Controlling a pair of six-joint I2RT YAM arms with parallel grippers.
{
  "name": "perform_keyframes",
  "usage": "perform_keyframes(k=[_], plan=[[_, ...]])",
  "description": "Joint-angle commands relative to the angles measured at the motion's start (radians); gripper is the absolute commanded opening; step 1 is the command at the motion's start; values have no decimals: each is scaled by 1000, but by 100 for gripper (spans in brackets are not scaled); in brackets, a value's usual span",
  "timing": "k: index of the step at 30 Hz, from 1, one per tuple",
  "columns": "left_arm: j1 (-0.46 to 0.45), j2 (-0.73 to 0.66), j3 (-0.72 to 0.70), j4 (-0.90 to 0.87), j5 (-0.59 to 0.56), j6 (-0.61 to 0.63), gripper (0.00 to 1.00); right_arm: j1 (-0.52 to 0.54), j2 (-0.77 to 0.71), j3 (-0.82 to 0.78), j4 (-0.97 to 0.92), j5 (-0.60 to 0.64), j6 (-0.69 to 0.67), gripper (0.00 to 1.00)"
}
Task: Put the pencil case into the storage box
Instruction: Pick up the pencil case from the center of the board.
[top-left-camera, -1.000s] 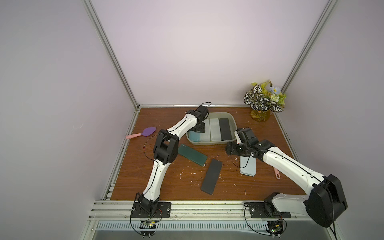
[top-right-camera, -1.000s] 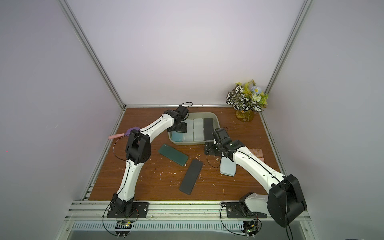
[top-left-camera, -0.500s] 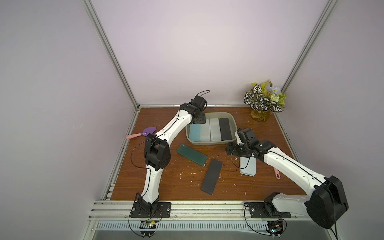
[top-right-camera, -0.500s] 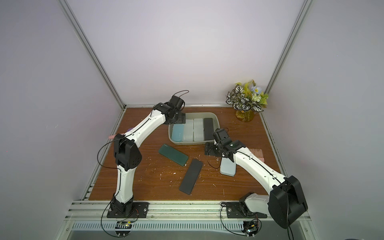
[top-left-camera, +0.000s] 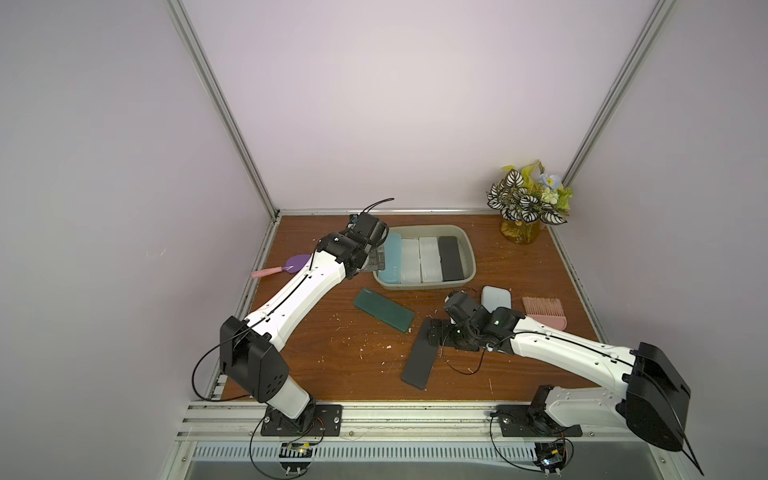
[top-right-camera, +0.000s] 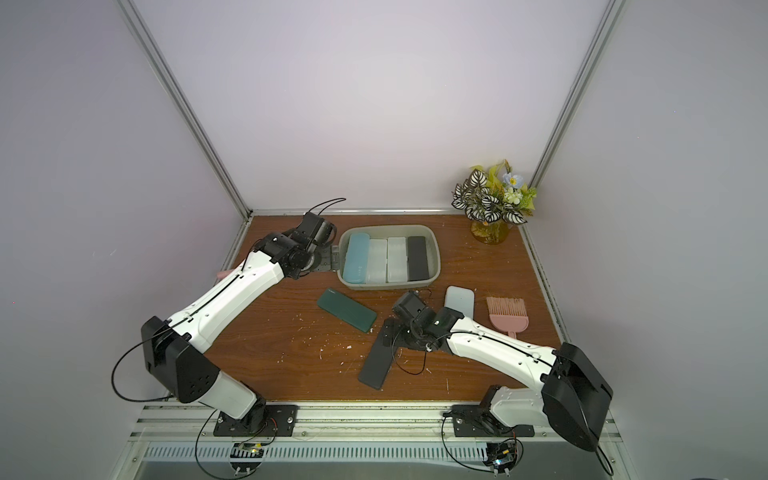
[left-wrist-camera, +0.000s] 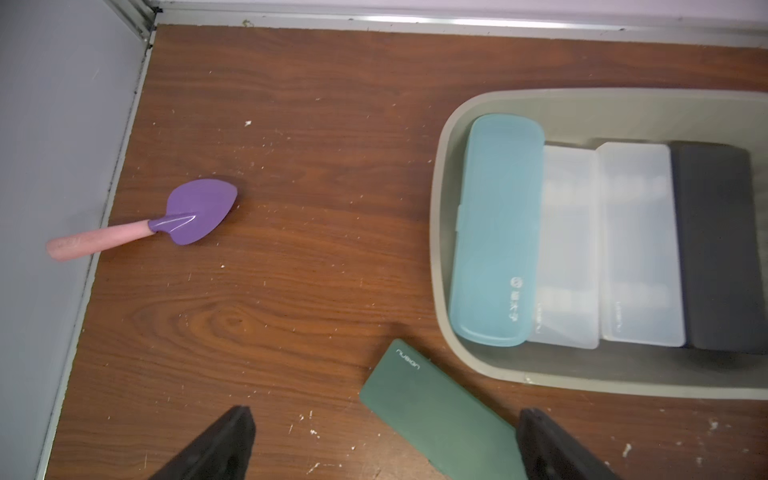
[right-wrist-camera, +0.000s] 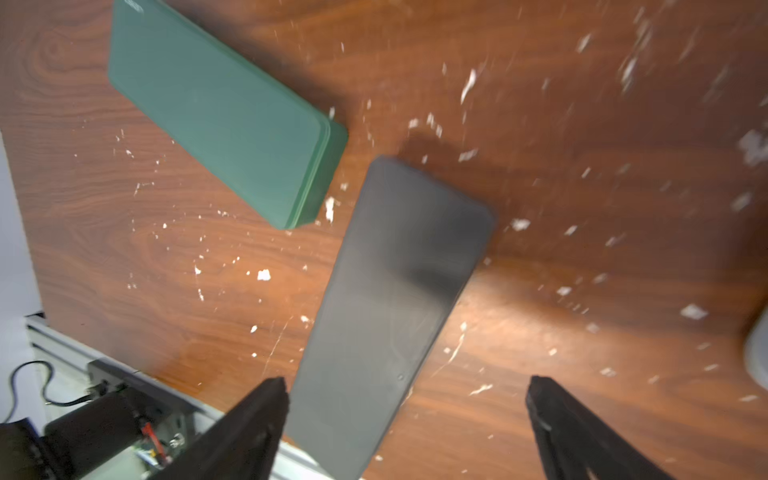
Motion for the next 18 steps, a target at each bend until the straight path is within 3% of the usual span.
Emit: perform_keyframes(k=[1,18], plan=[[15,-78,-66,-18,-31,-30,99,48,30,-2,51,27,149,99],[31,-191,-181,-18,-42,-48,99,191,278,171,-29,75,287,99]])
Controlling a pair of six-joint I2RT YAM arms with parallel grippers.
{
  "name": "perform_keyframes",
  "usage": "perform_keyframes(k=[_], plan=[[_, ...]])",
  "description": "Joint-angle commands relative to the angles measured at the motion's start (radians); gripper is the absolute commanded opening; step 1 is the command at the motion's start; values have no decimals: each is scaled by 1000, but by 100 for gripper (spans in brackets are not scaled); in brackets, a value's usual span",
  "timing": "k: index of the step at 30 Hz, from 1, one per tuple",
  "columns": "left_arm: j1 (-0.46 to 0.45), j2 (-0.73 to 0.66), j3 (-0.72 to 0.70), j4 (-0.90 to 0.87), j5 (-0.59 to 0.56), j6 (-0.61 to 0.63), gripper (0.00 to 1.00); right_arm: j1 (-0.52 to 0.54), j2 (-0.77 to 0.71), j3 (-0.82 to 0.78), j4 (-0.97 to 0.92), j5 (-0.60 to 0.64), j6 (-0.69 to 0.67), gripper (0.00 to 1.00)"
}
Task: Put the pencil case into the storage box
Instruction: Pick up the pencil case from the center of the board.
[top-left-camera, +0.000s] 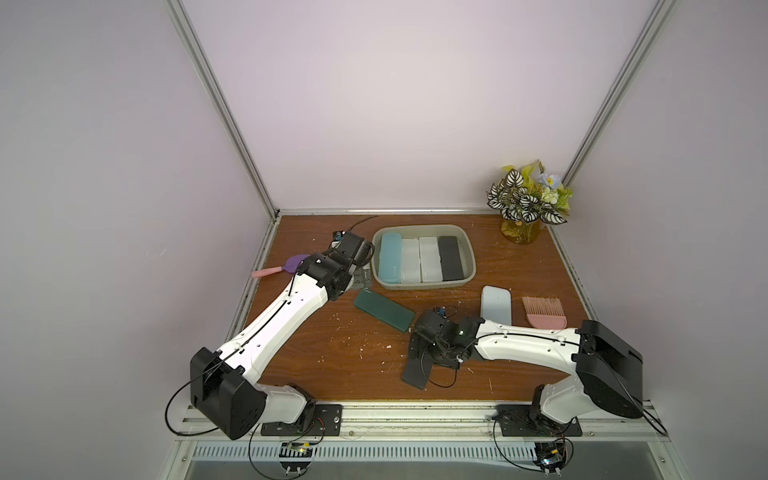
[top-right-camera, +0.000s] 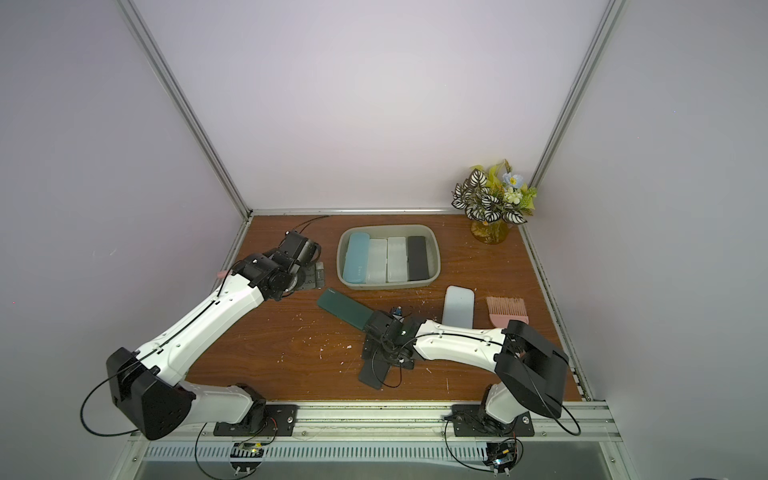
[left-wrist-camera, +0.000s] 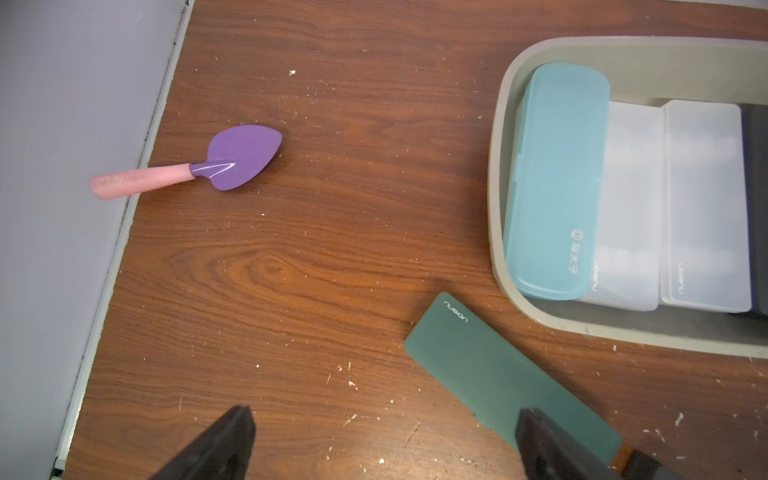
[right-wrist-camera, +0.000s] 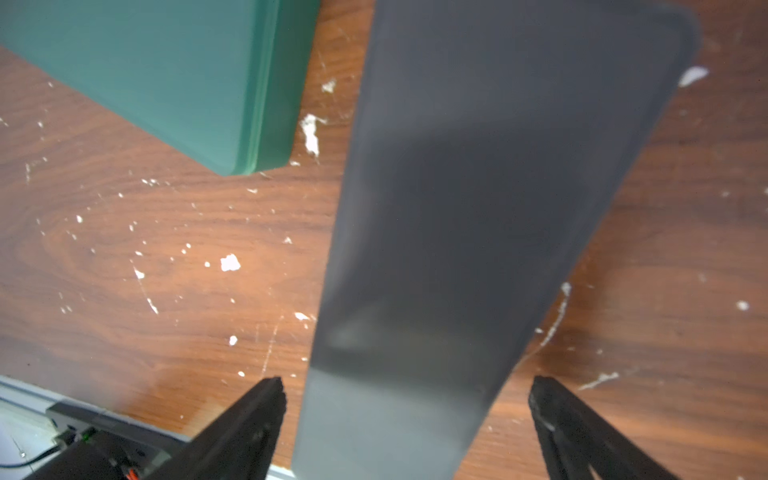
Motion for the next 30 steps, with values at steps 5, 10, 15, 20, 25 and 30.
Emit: perform_keyframes(k=[5,10,15,20,25,30], plan=[[14,-21,-14,-16,-30,-14,99,21,115,142,-149,28,67,99],[14,-22,-22,-15,-39,-9,98,34,191,208,-216,30,100,99],[19,-18,-27,-14,-41,-3,99,35,212,213,-225,39,117,99],[19,-11,-27,-11,-39,1,98,26,164,129,-164,25,148,93],[18,3,-28,-3,-33,2,99,8,81,38,-100,28,163,80],[18,16,-33,5,-20,-1,99,0,46,61,-132,68,64,76]])
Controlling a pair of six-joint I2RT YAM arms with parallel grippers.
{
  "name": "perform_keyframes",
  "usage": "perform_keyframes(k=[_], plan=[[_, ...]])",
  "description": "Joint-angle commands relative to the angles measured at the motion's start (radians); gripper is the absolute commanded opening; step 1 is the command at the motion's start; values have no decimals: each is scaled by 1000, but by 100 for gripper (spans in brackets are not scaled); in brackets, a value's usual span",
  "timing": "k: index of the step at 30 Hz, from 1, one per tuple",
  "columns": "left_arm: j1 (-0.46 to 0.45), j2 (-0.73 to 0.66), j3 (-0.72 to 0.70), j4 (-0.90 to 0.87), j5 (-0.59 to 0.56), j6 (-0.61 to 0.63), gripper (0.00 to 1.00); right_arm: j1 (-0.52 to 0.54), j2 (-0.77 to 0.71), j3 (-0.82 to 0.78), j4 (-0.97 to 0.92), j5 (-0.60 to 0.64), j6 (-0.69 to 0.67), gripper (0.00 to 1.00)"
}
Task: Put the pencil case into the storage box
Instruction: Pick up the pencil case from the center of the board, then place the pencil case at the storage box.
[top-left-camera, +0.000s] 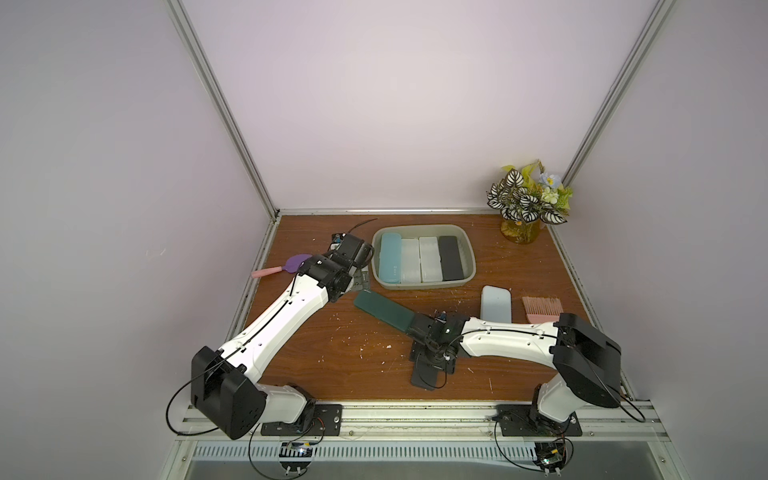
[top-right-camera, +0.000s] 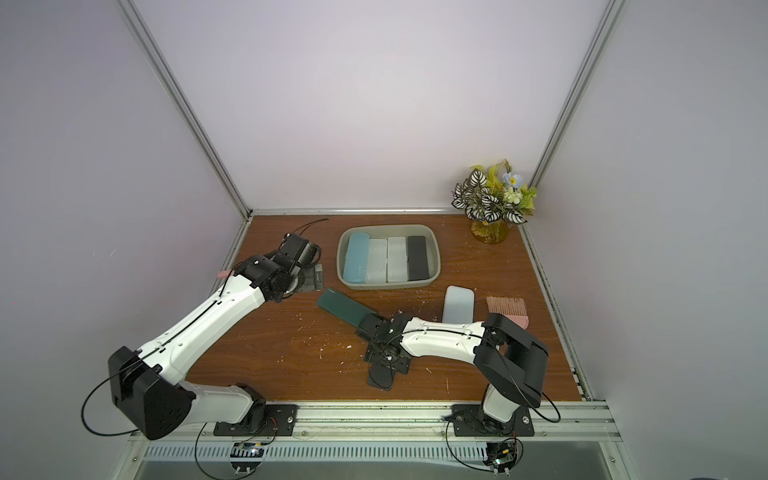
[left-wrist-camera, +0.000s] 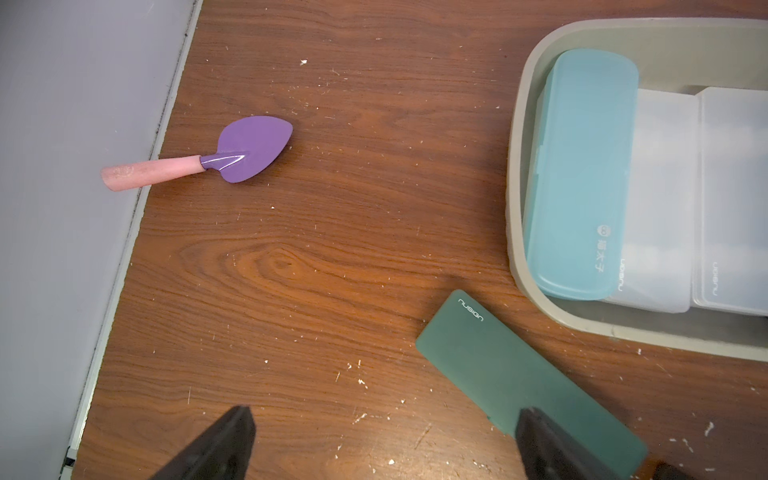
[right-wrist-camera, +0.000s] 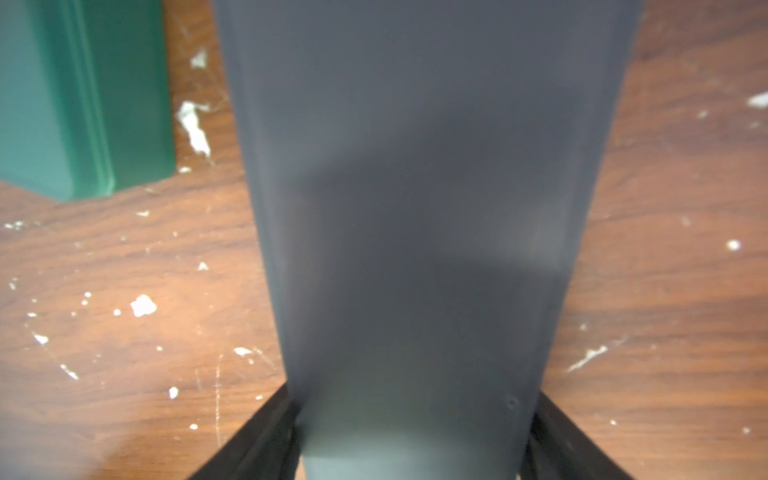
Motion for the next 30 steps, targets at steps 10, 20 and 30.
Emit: perform_keyframes(k=[10,20,30], plan=[[13,37,-23,19,7,2,99,-16,-155,70,-99,155,-355,69],[13,32,-65,41,14,3,99,-319,-296,239,-64,171,-793,69],[12,41,-61,41,42,3,99,-615,55,693,-89,72,-1084,70]])
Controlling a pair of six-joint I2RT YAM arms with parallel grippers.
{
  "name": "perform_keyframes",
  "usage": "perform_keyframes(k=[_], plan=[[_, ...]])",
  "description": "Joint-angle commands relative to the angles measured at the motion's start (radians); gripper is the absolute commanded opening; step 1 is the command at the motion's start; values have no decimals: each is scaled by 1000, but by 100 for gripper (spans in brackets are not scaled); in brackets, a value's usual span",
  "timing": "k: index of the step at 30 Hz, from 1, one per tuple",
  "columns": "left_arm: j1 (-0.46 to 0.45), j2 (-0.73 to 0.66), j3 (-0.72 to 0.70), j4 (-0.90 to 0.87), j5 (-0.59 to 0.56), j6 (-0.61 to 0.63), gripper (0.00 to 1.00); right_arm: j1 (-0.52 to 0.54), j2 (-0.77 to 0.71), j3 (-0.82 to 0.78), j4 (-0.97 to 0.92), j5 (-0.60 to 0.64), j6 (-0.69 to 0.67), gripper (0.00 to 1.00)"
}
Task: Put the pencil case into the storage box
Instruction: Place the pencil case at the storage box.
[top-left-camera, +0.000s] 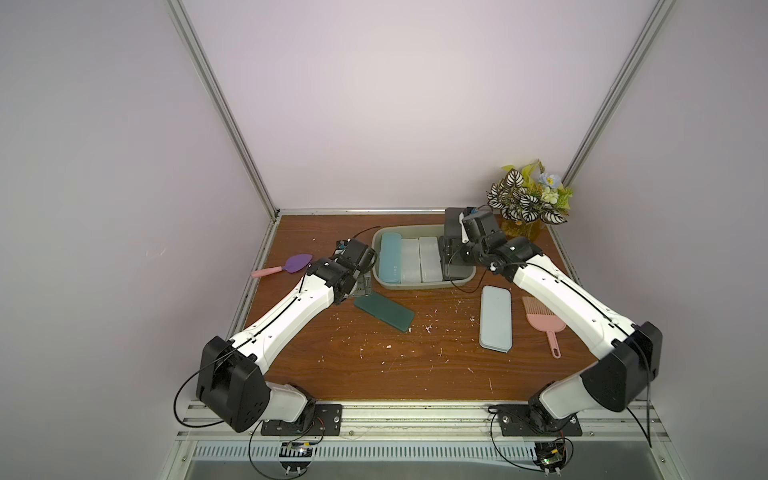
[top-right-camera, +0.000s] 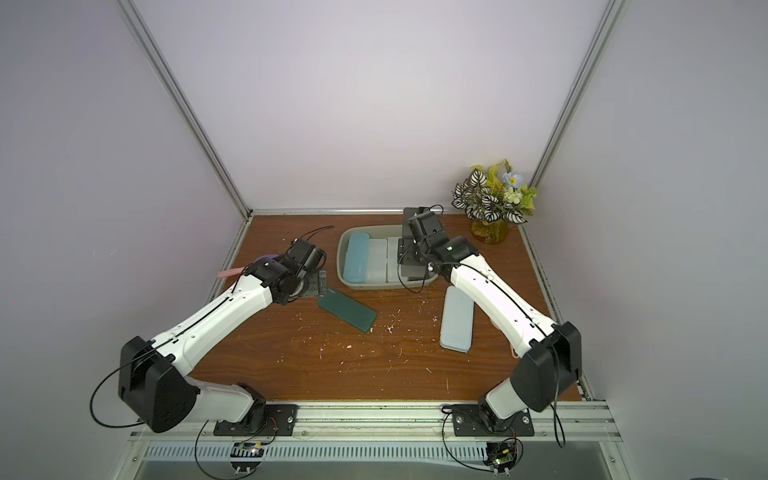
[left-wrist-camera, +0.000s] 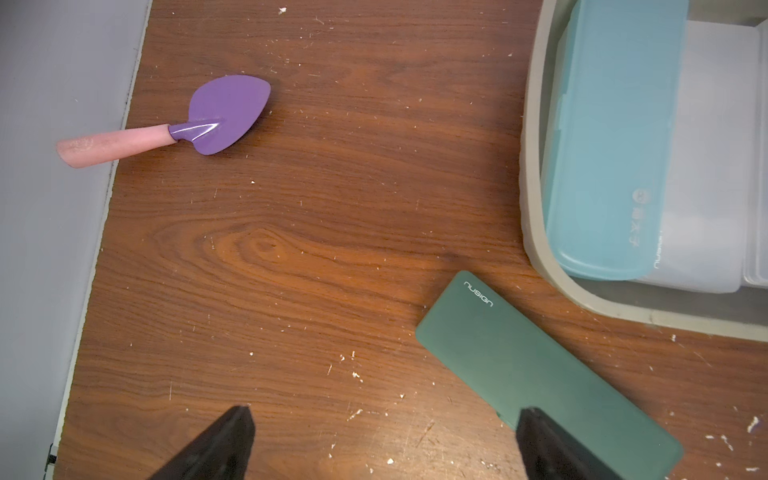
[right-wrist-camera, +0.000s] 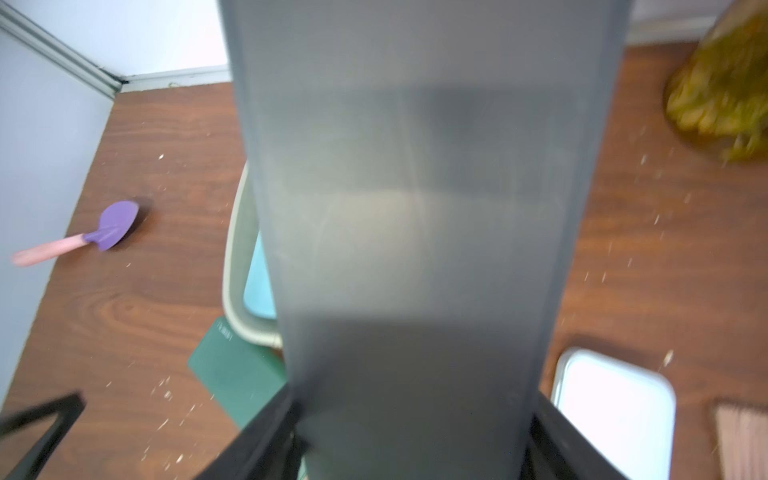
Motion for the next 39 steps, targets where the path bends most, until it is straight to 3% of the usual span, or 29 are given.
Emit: perform_keyframes(k=[1,13,39], plan=[[12,2,5,-5,12,4,99,-49,137,141,-17,-45,-155,70],[13,-27,-34,-5,38,-8,99,-120,532,507,-174,-34,-205,70],[10,-13,-46,-4,37,-7,99,-160,657,440,-201,-15,-114,72]])
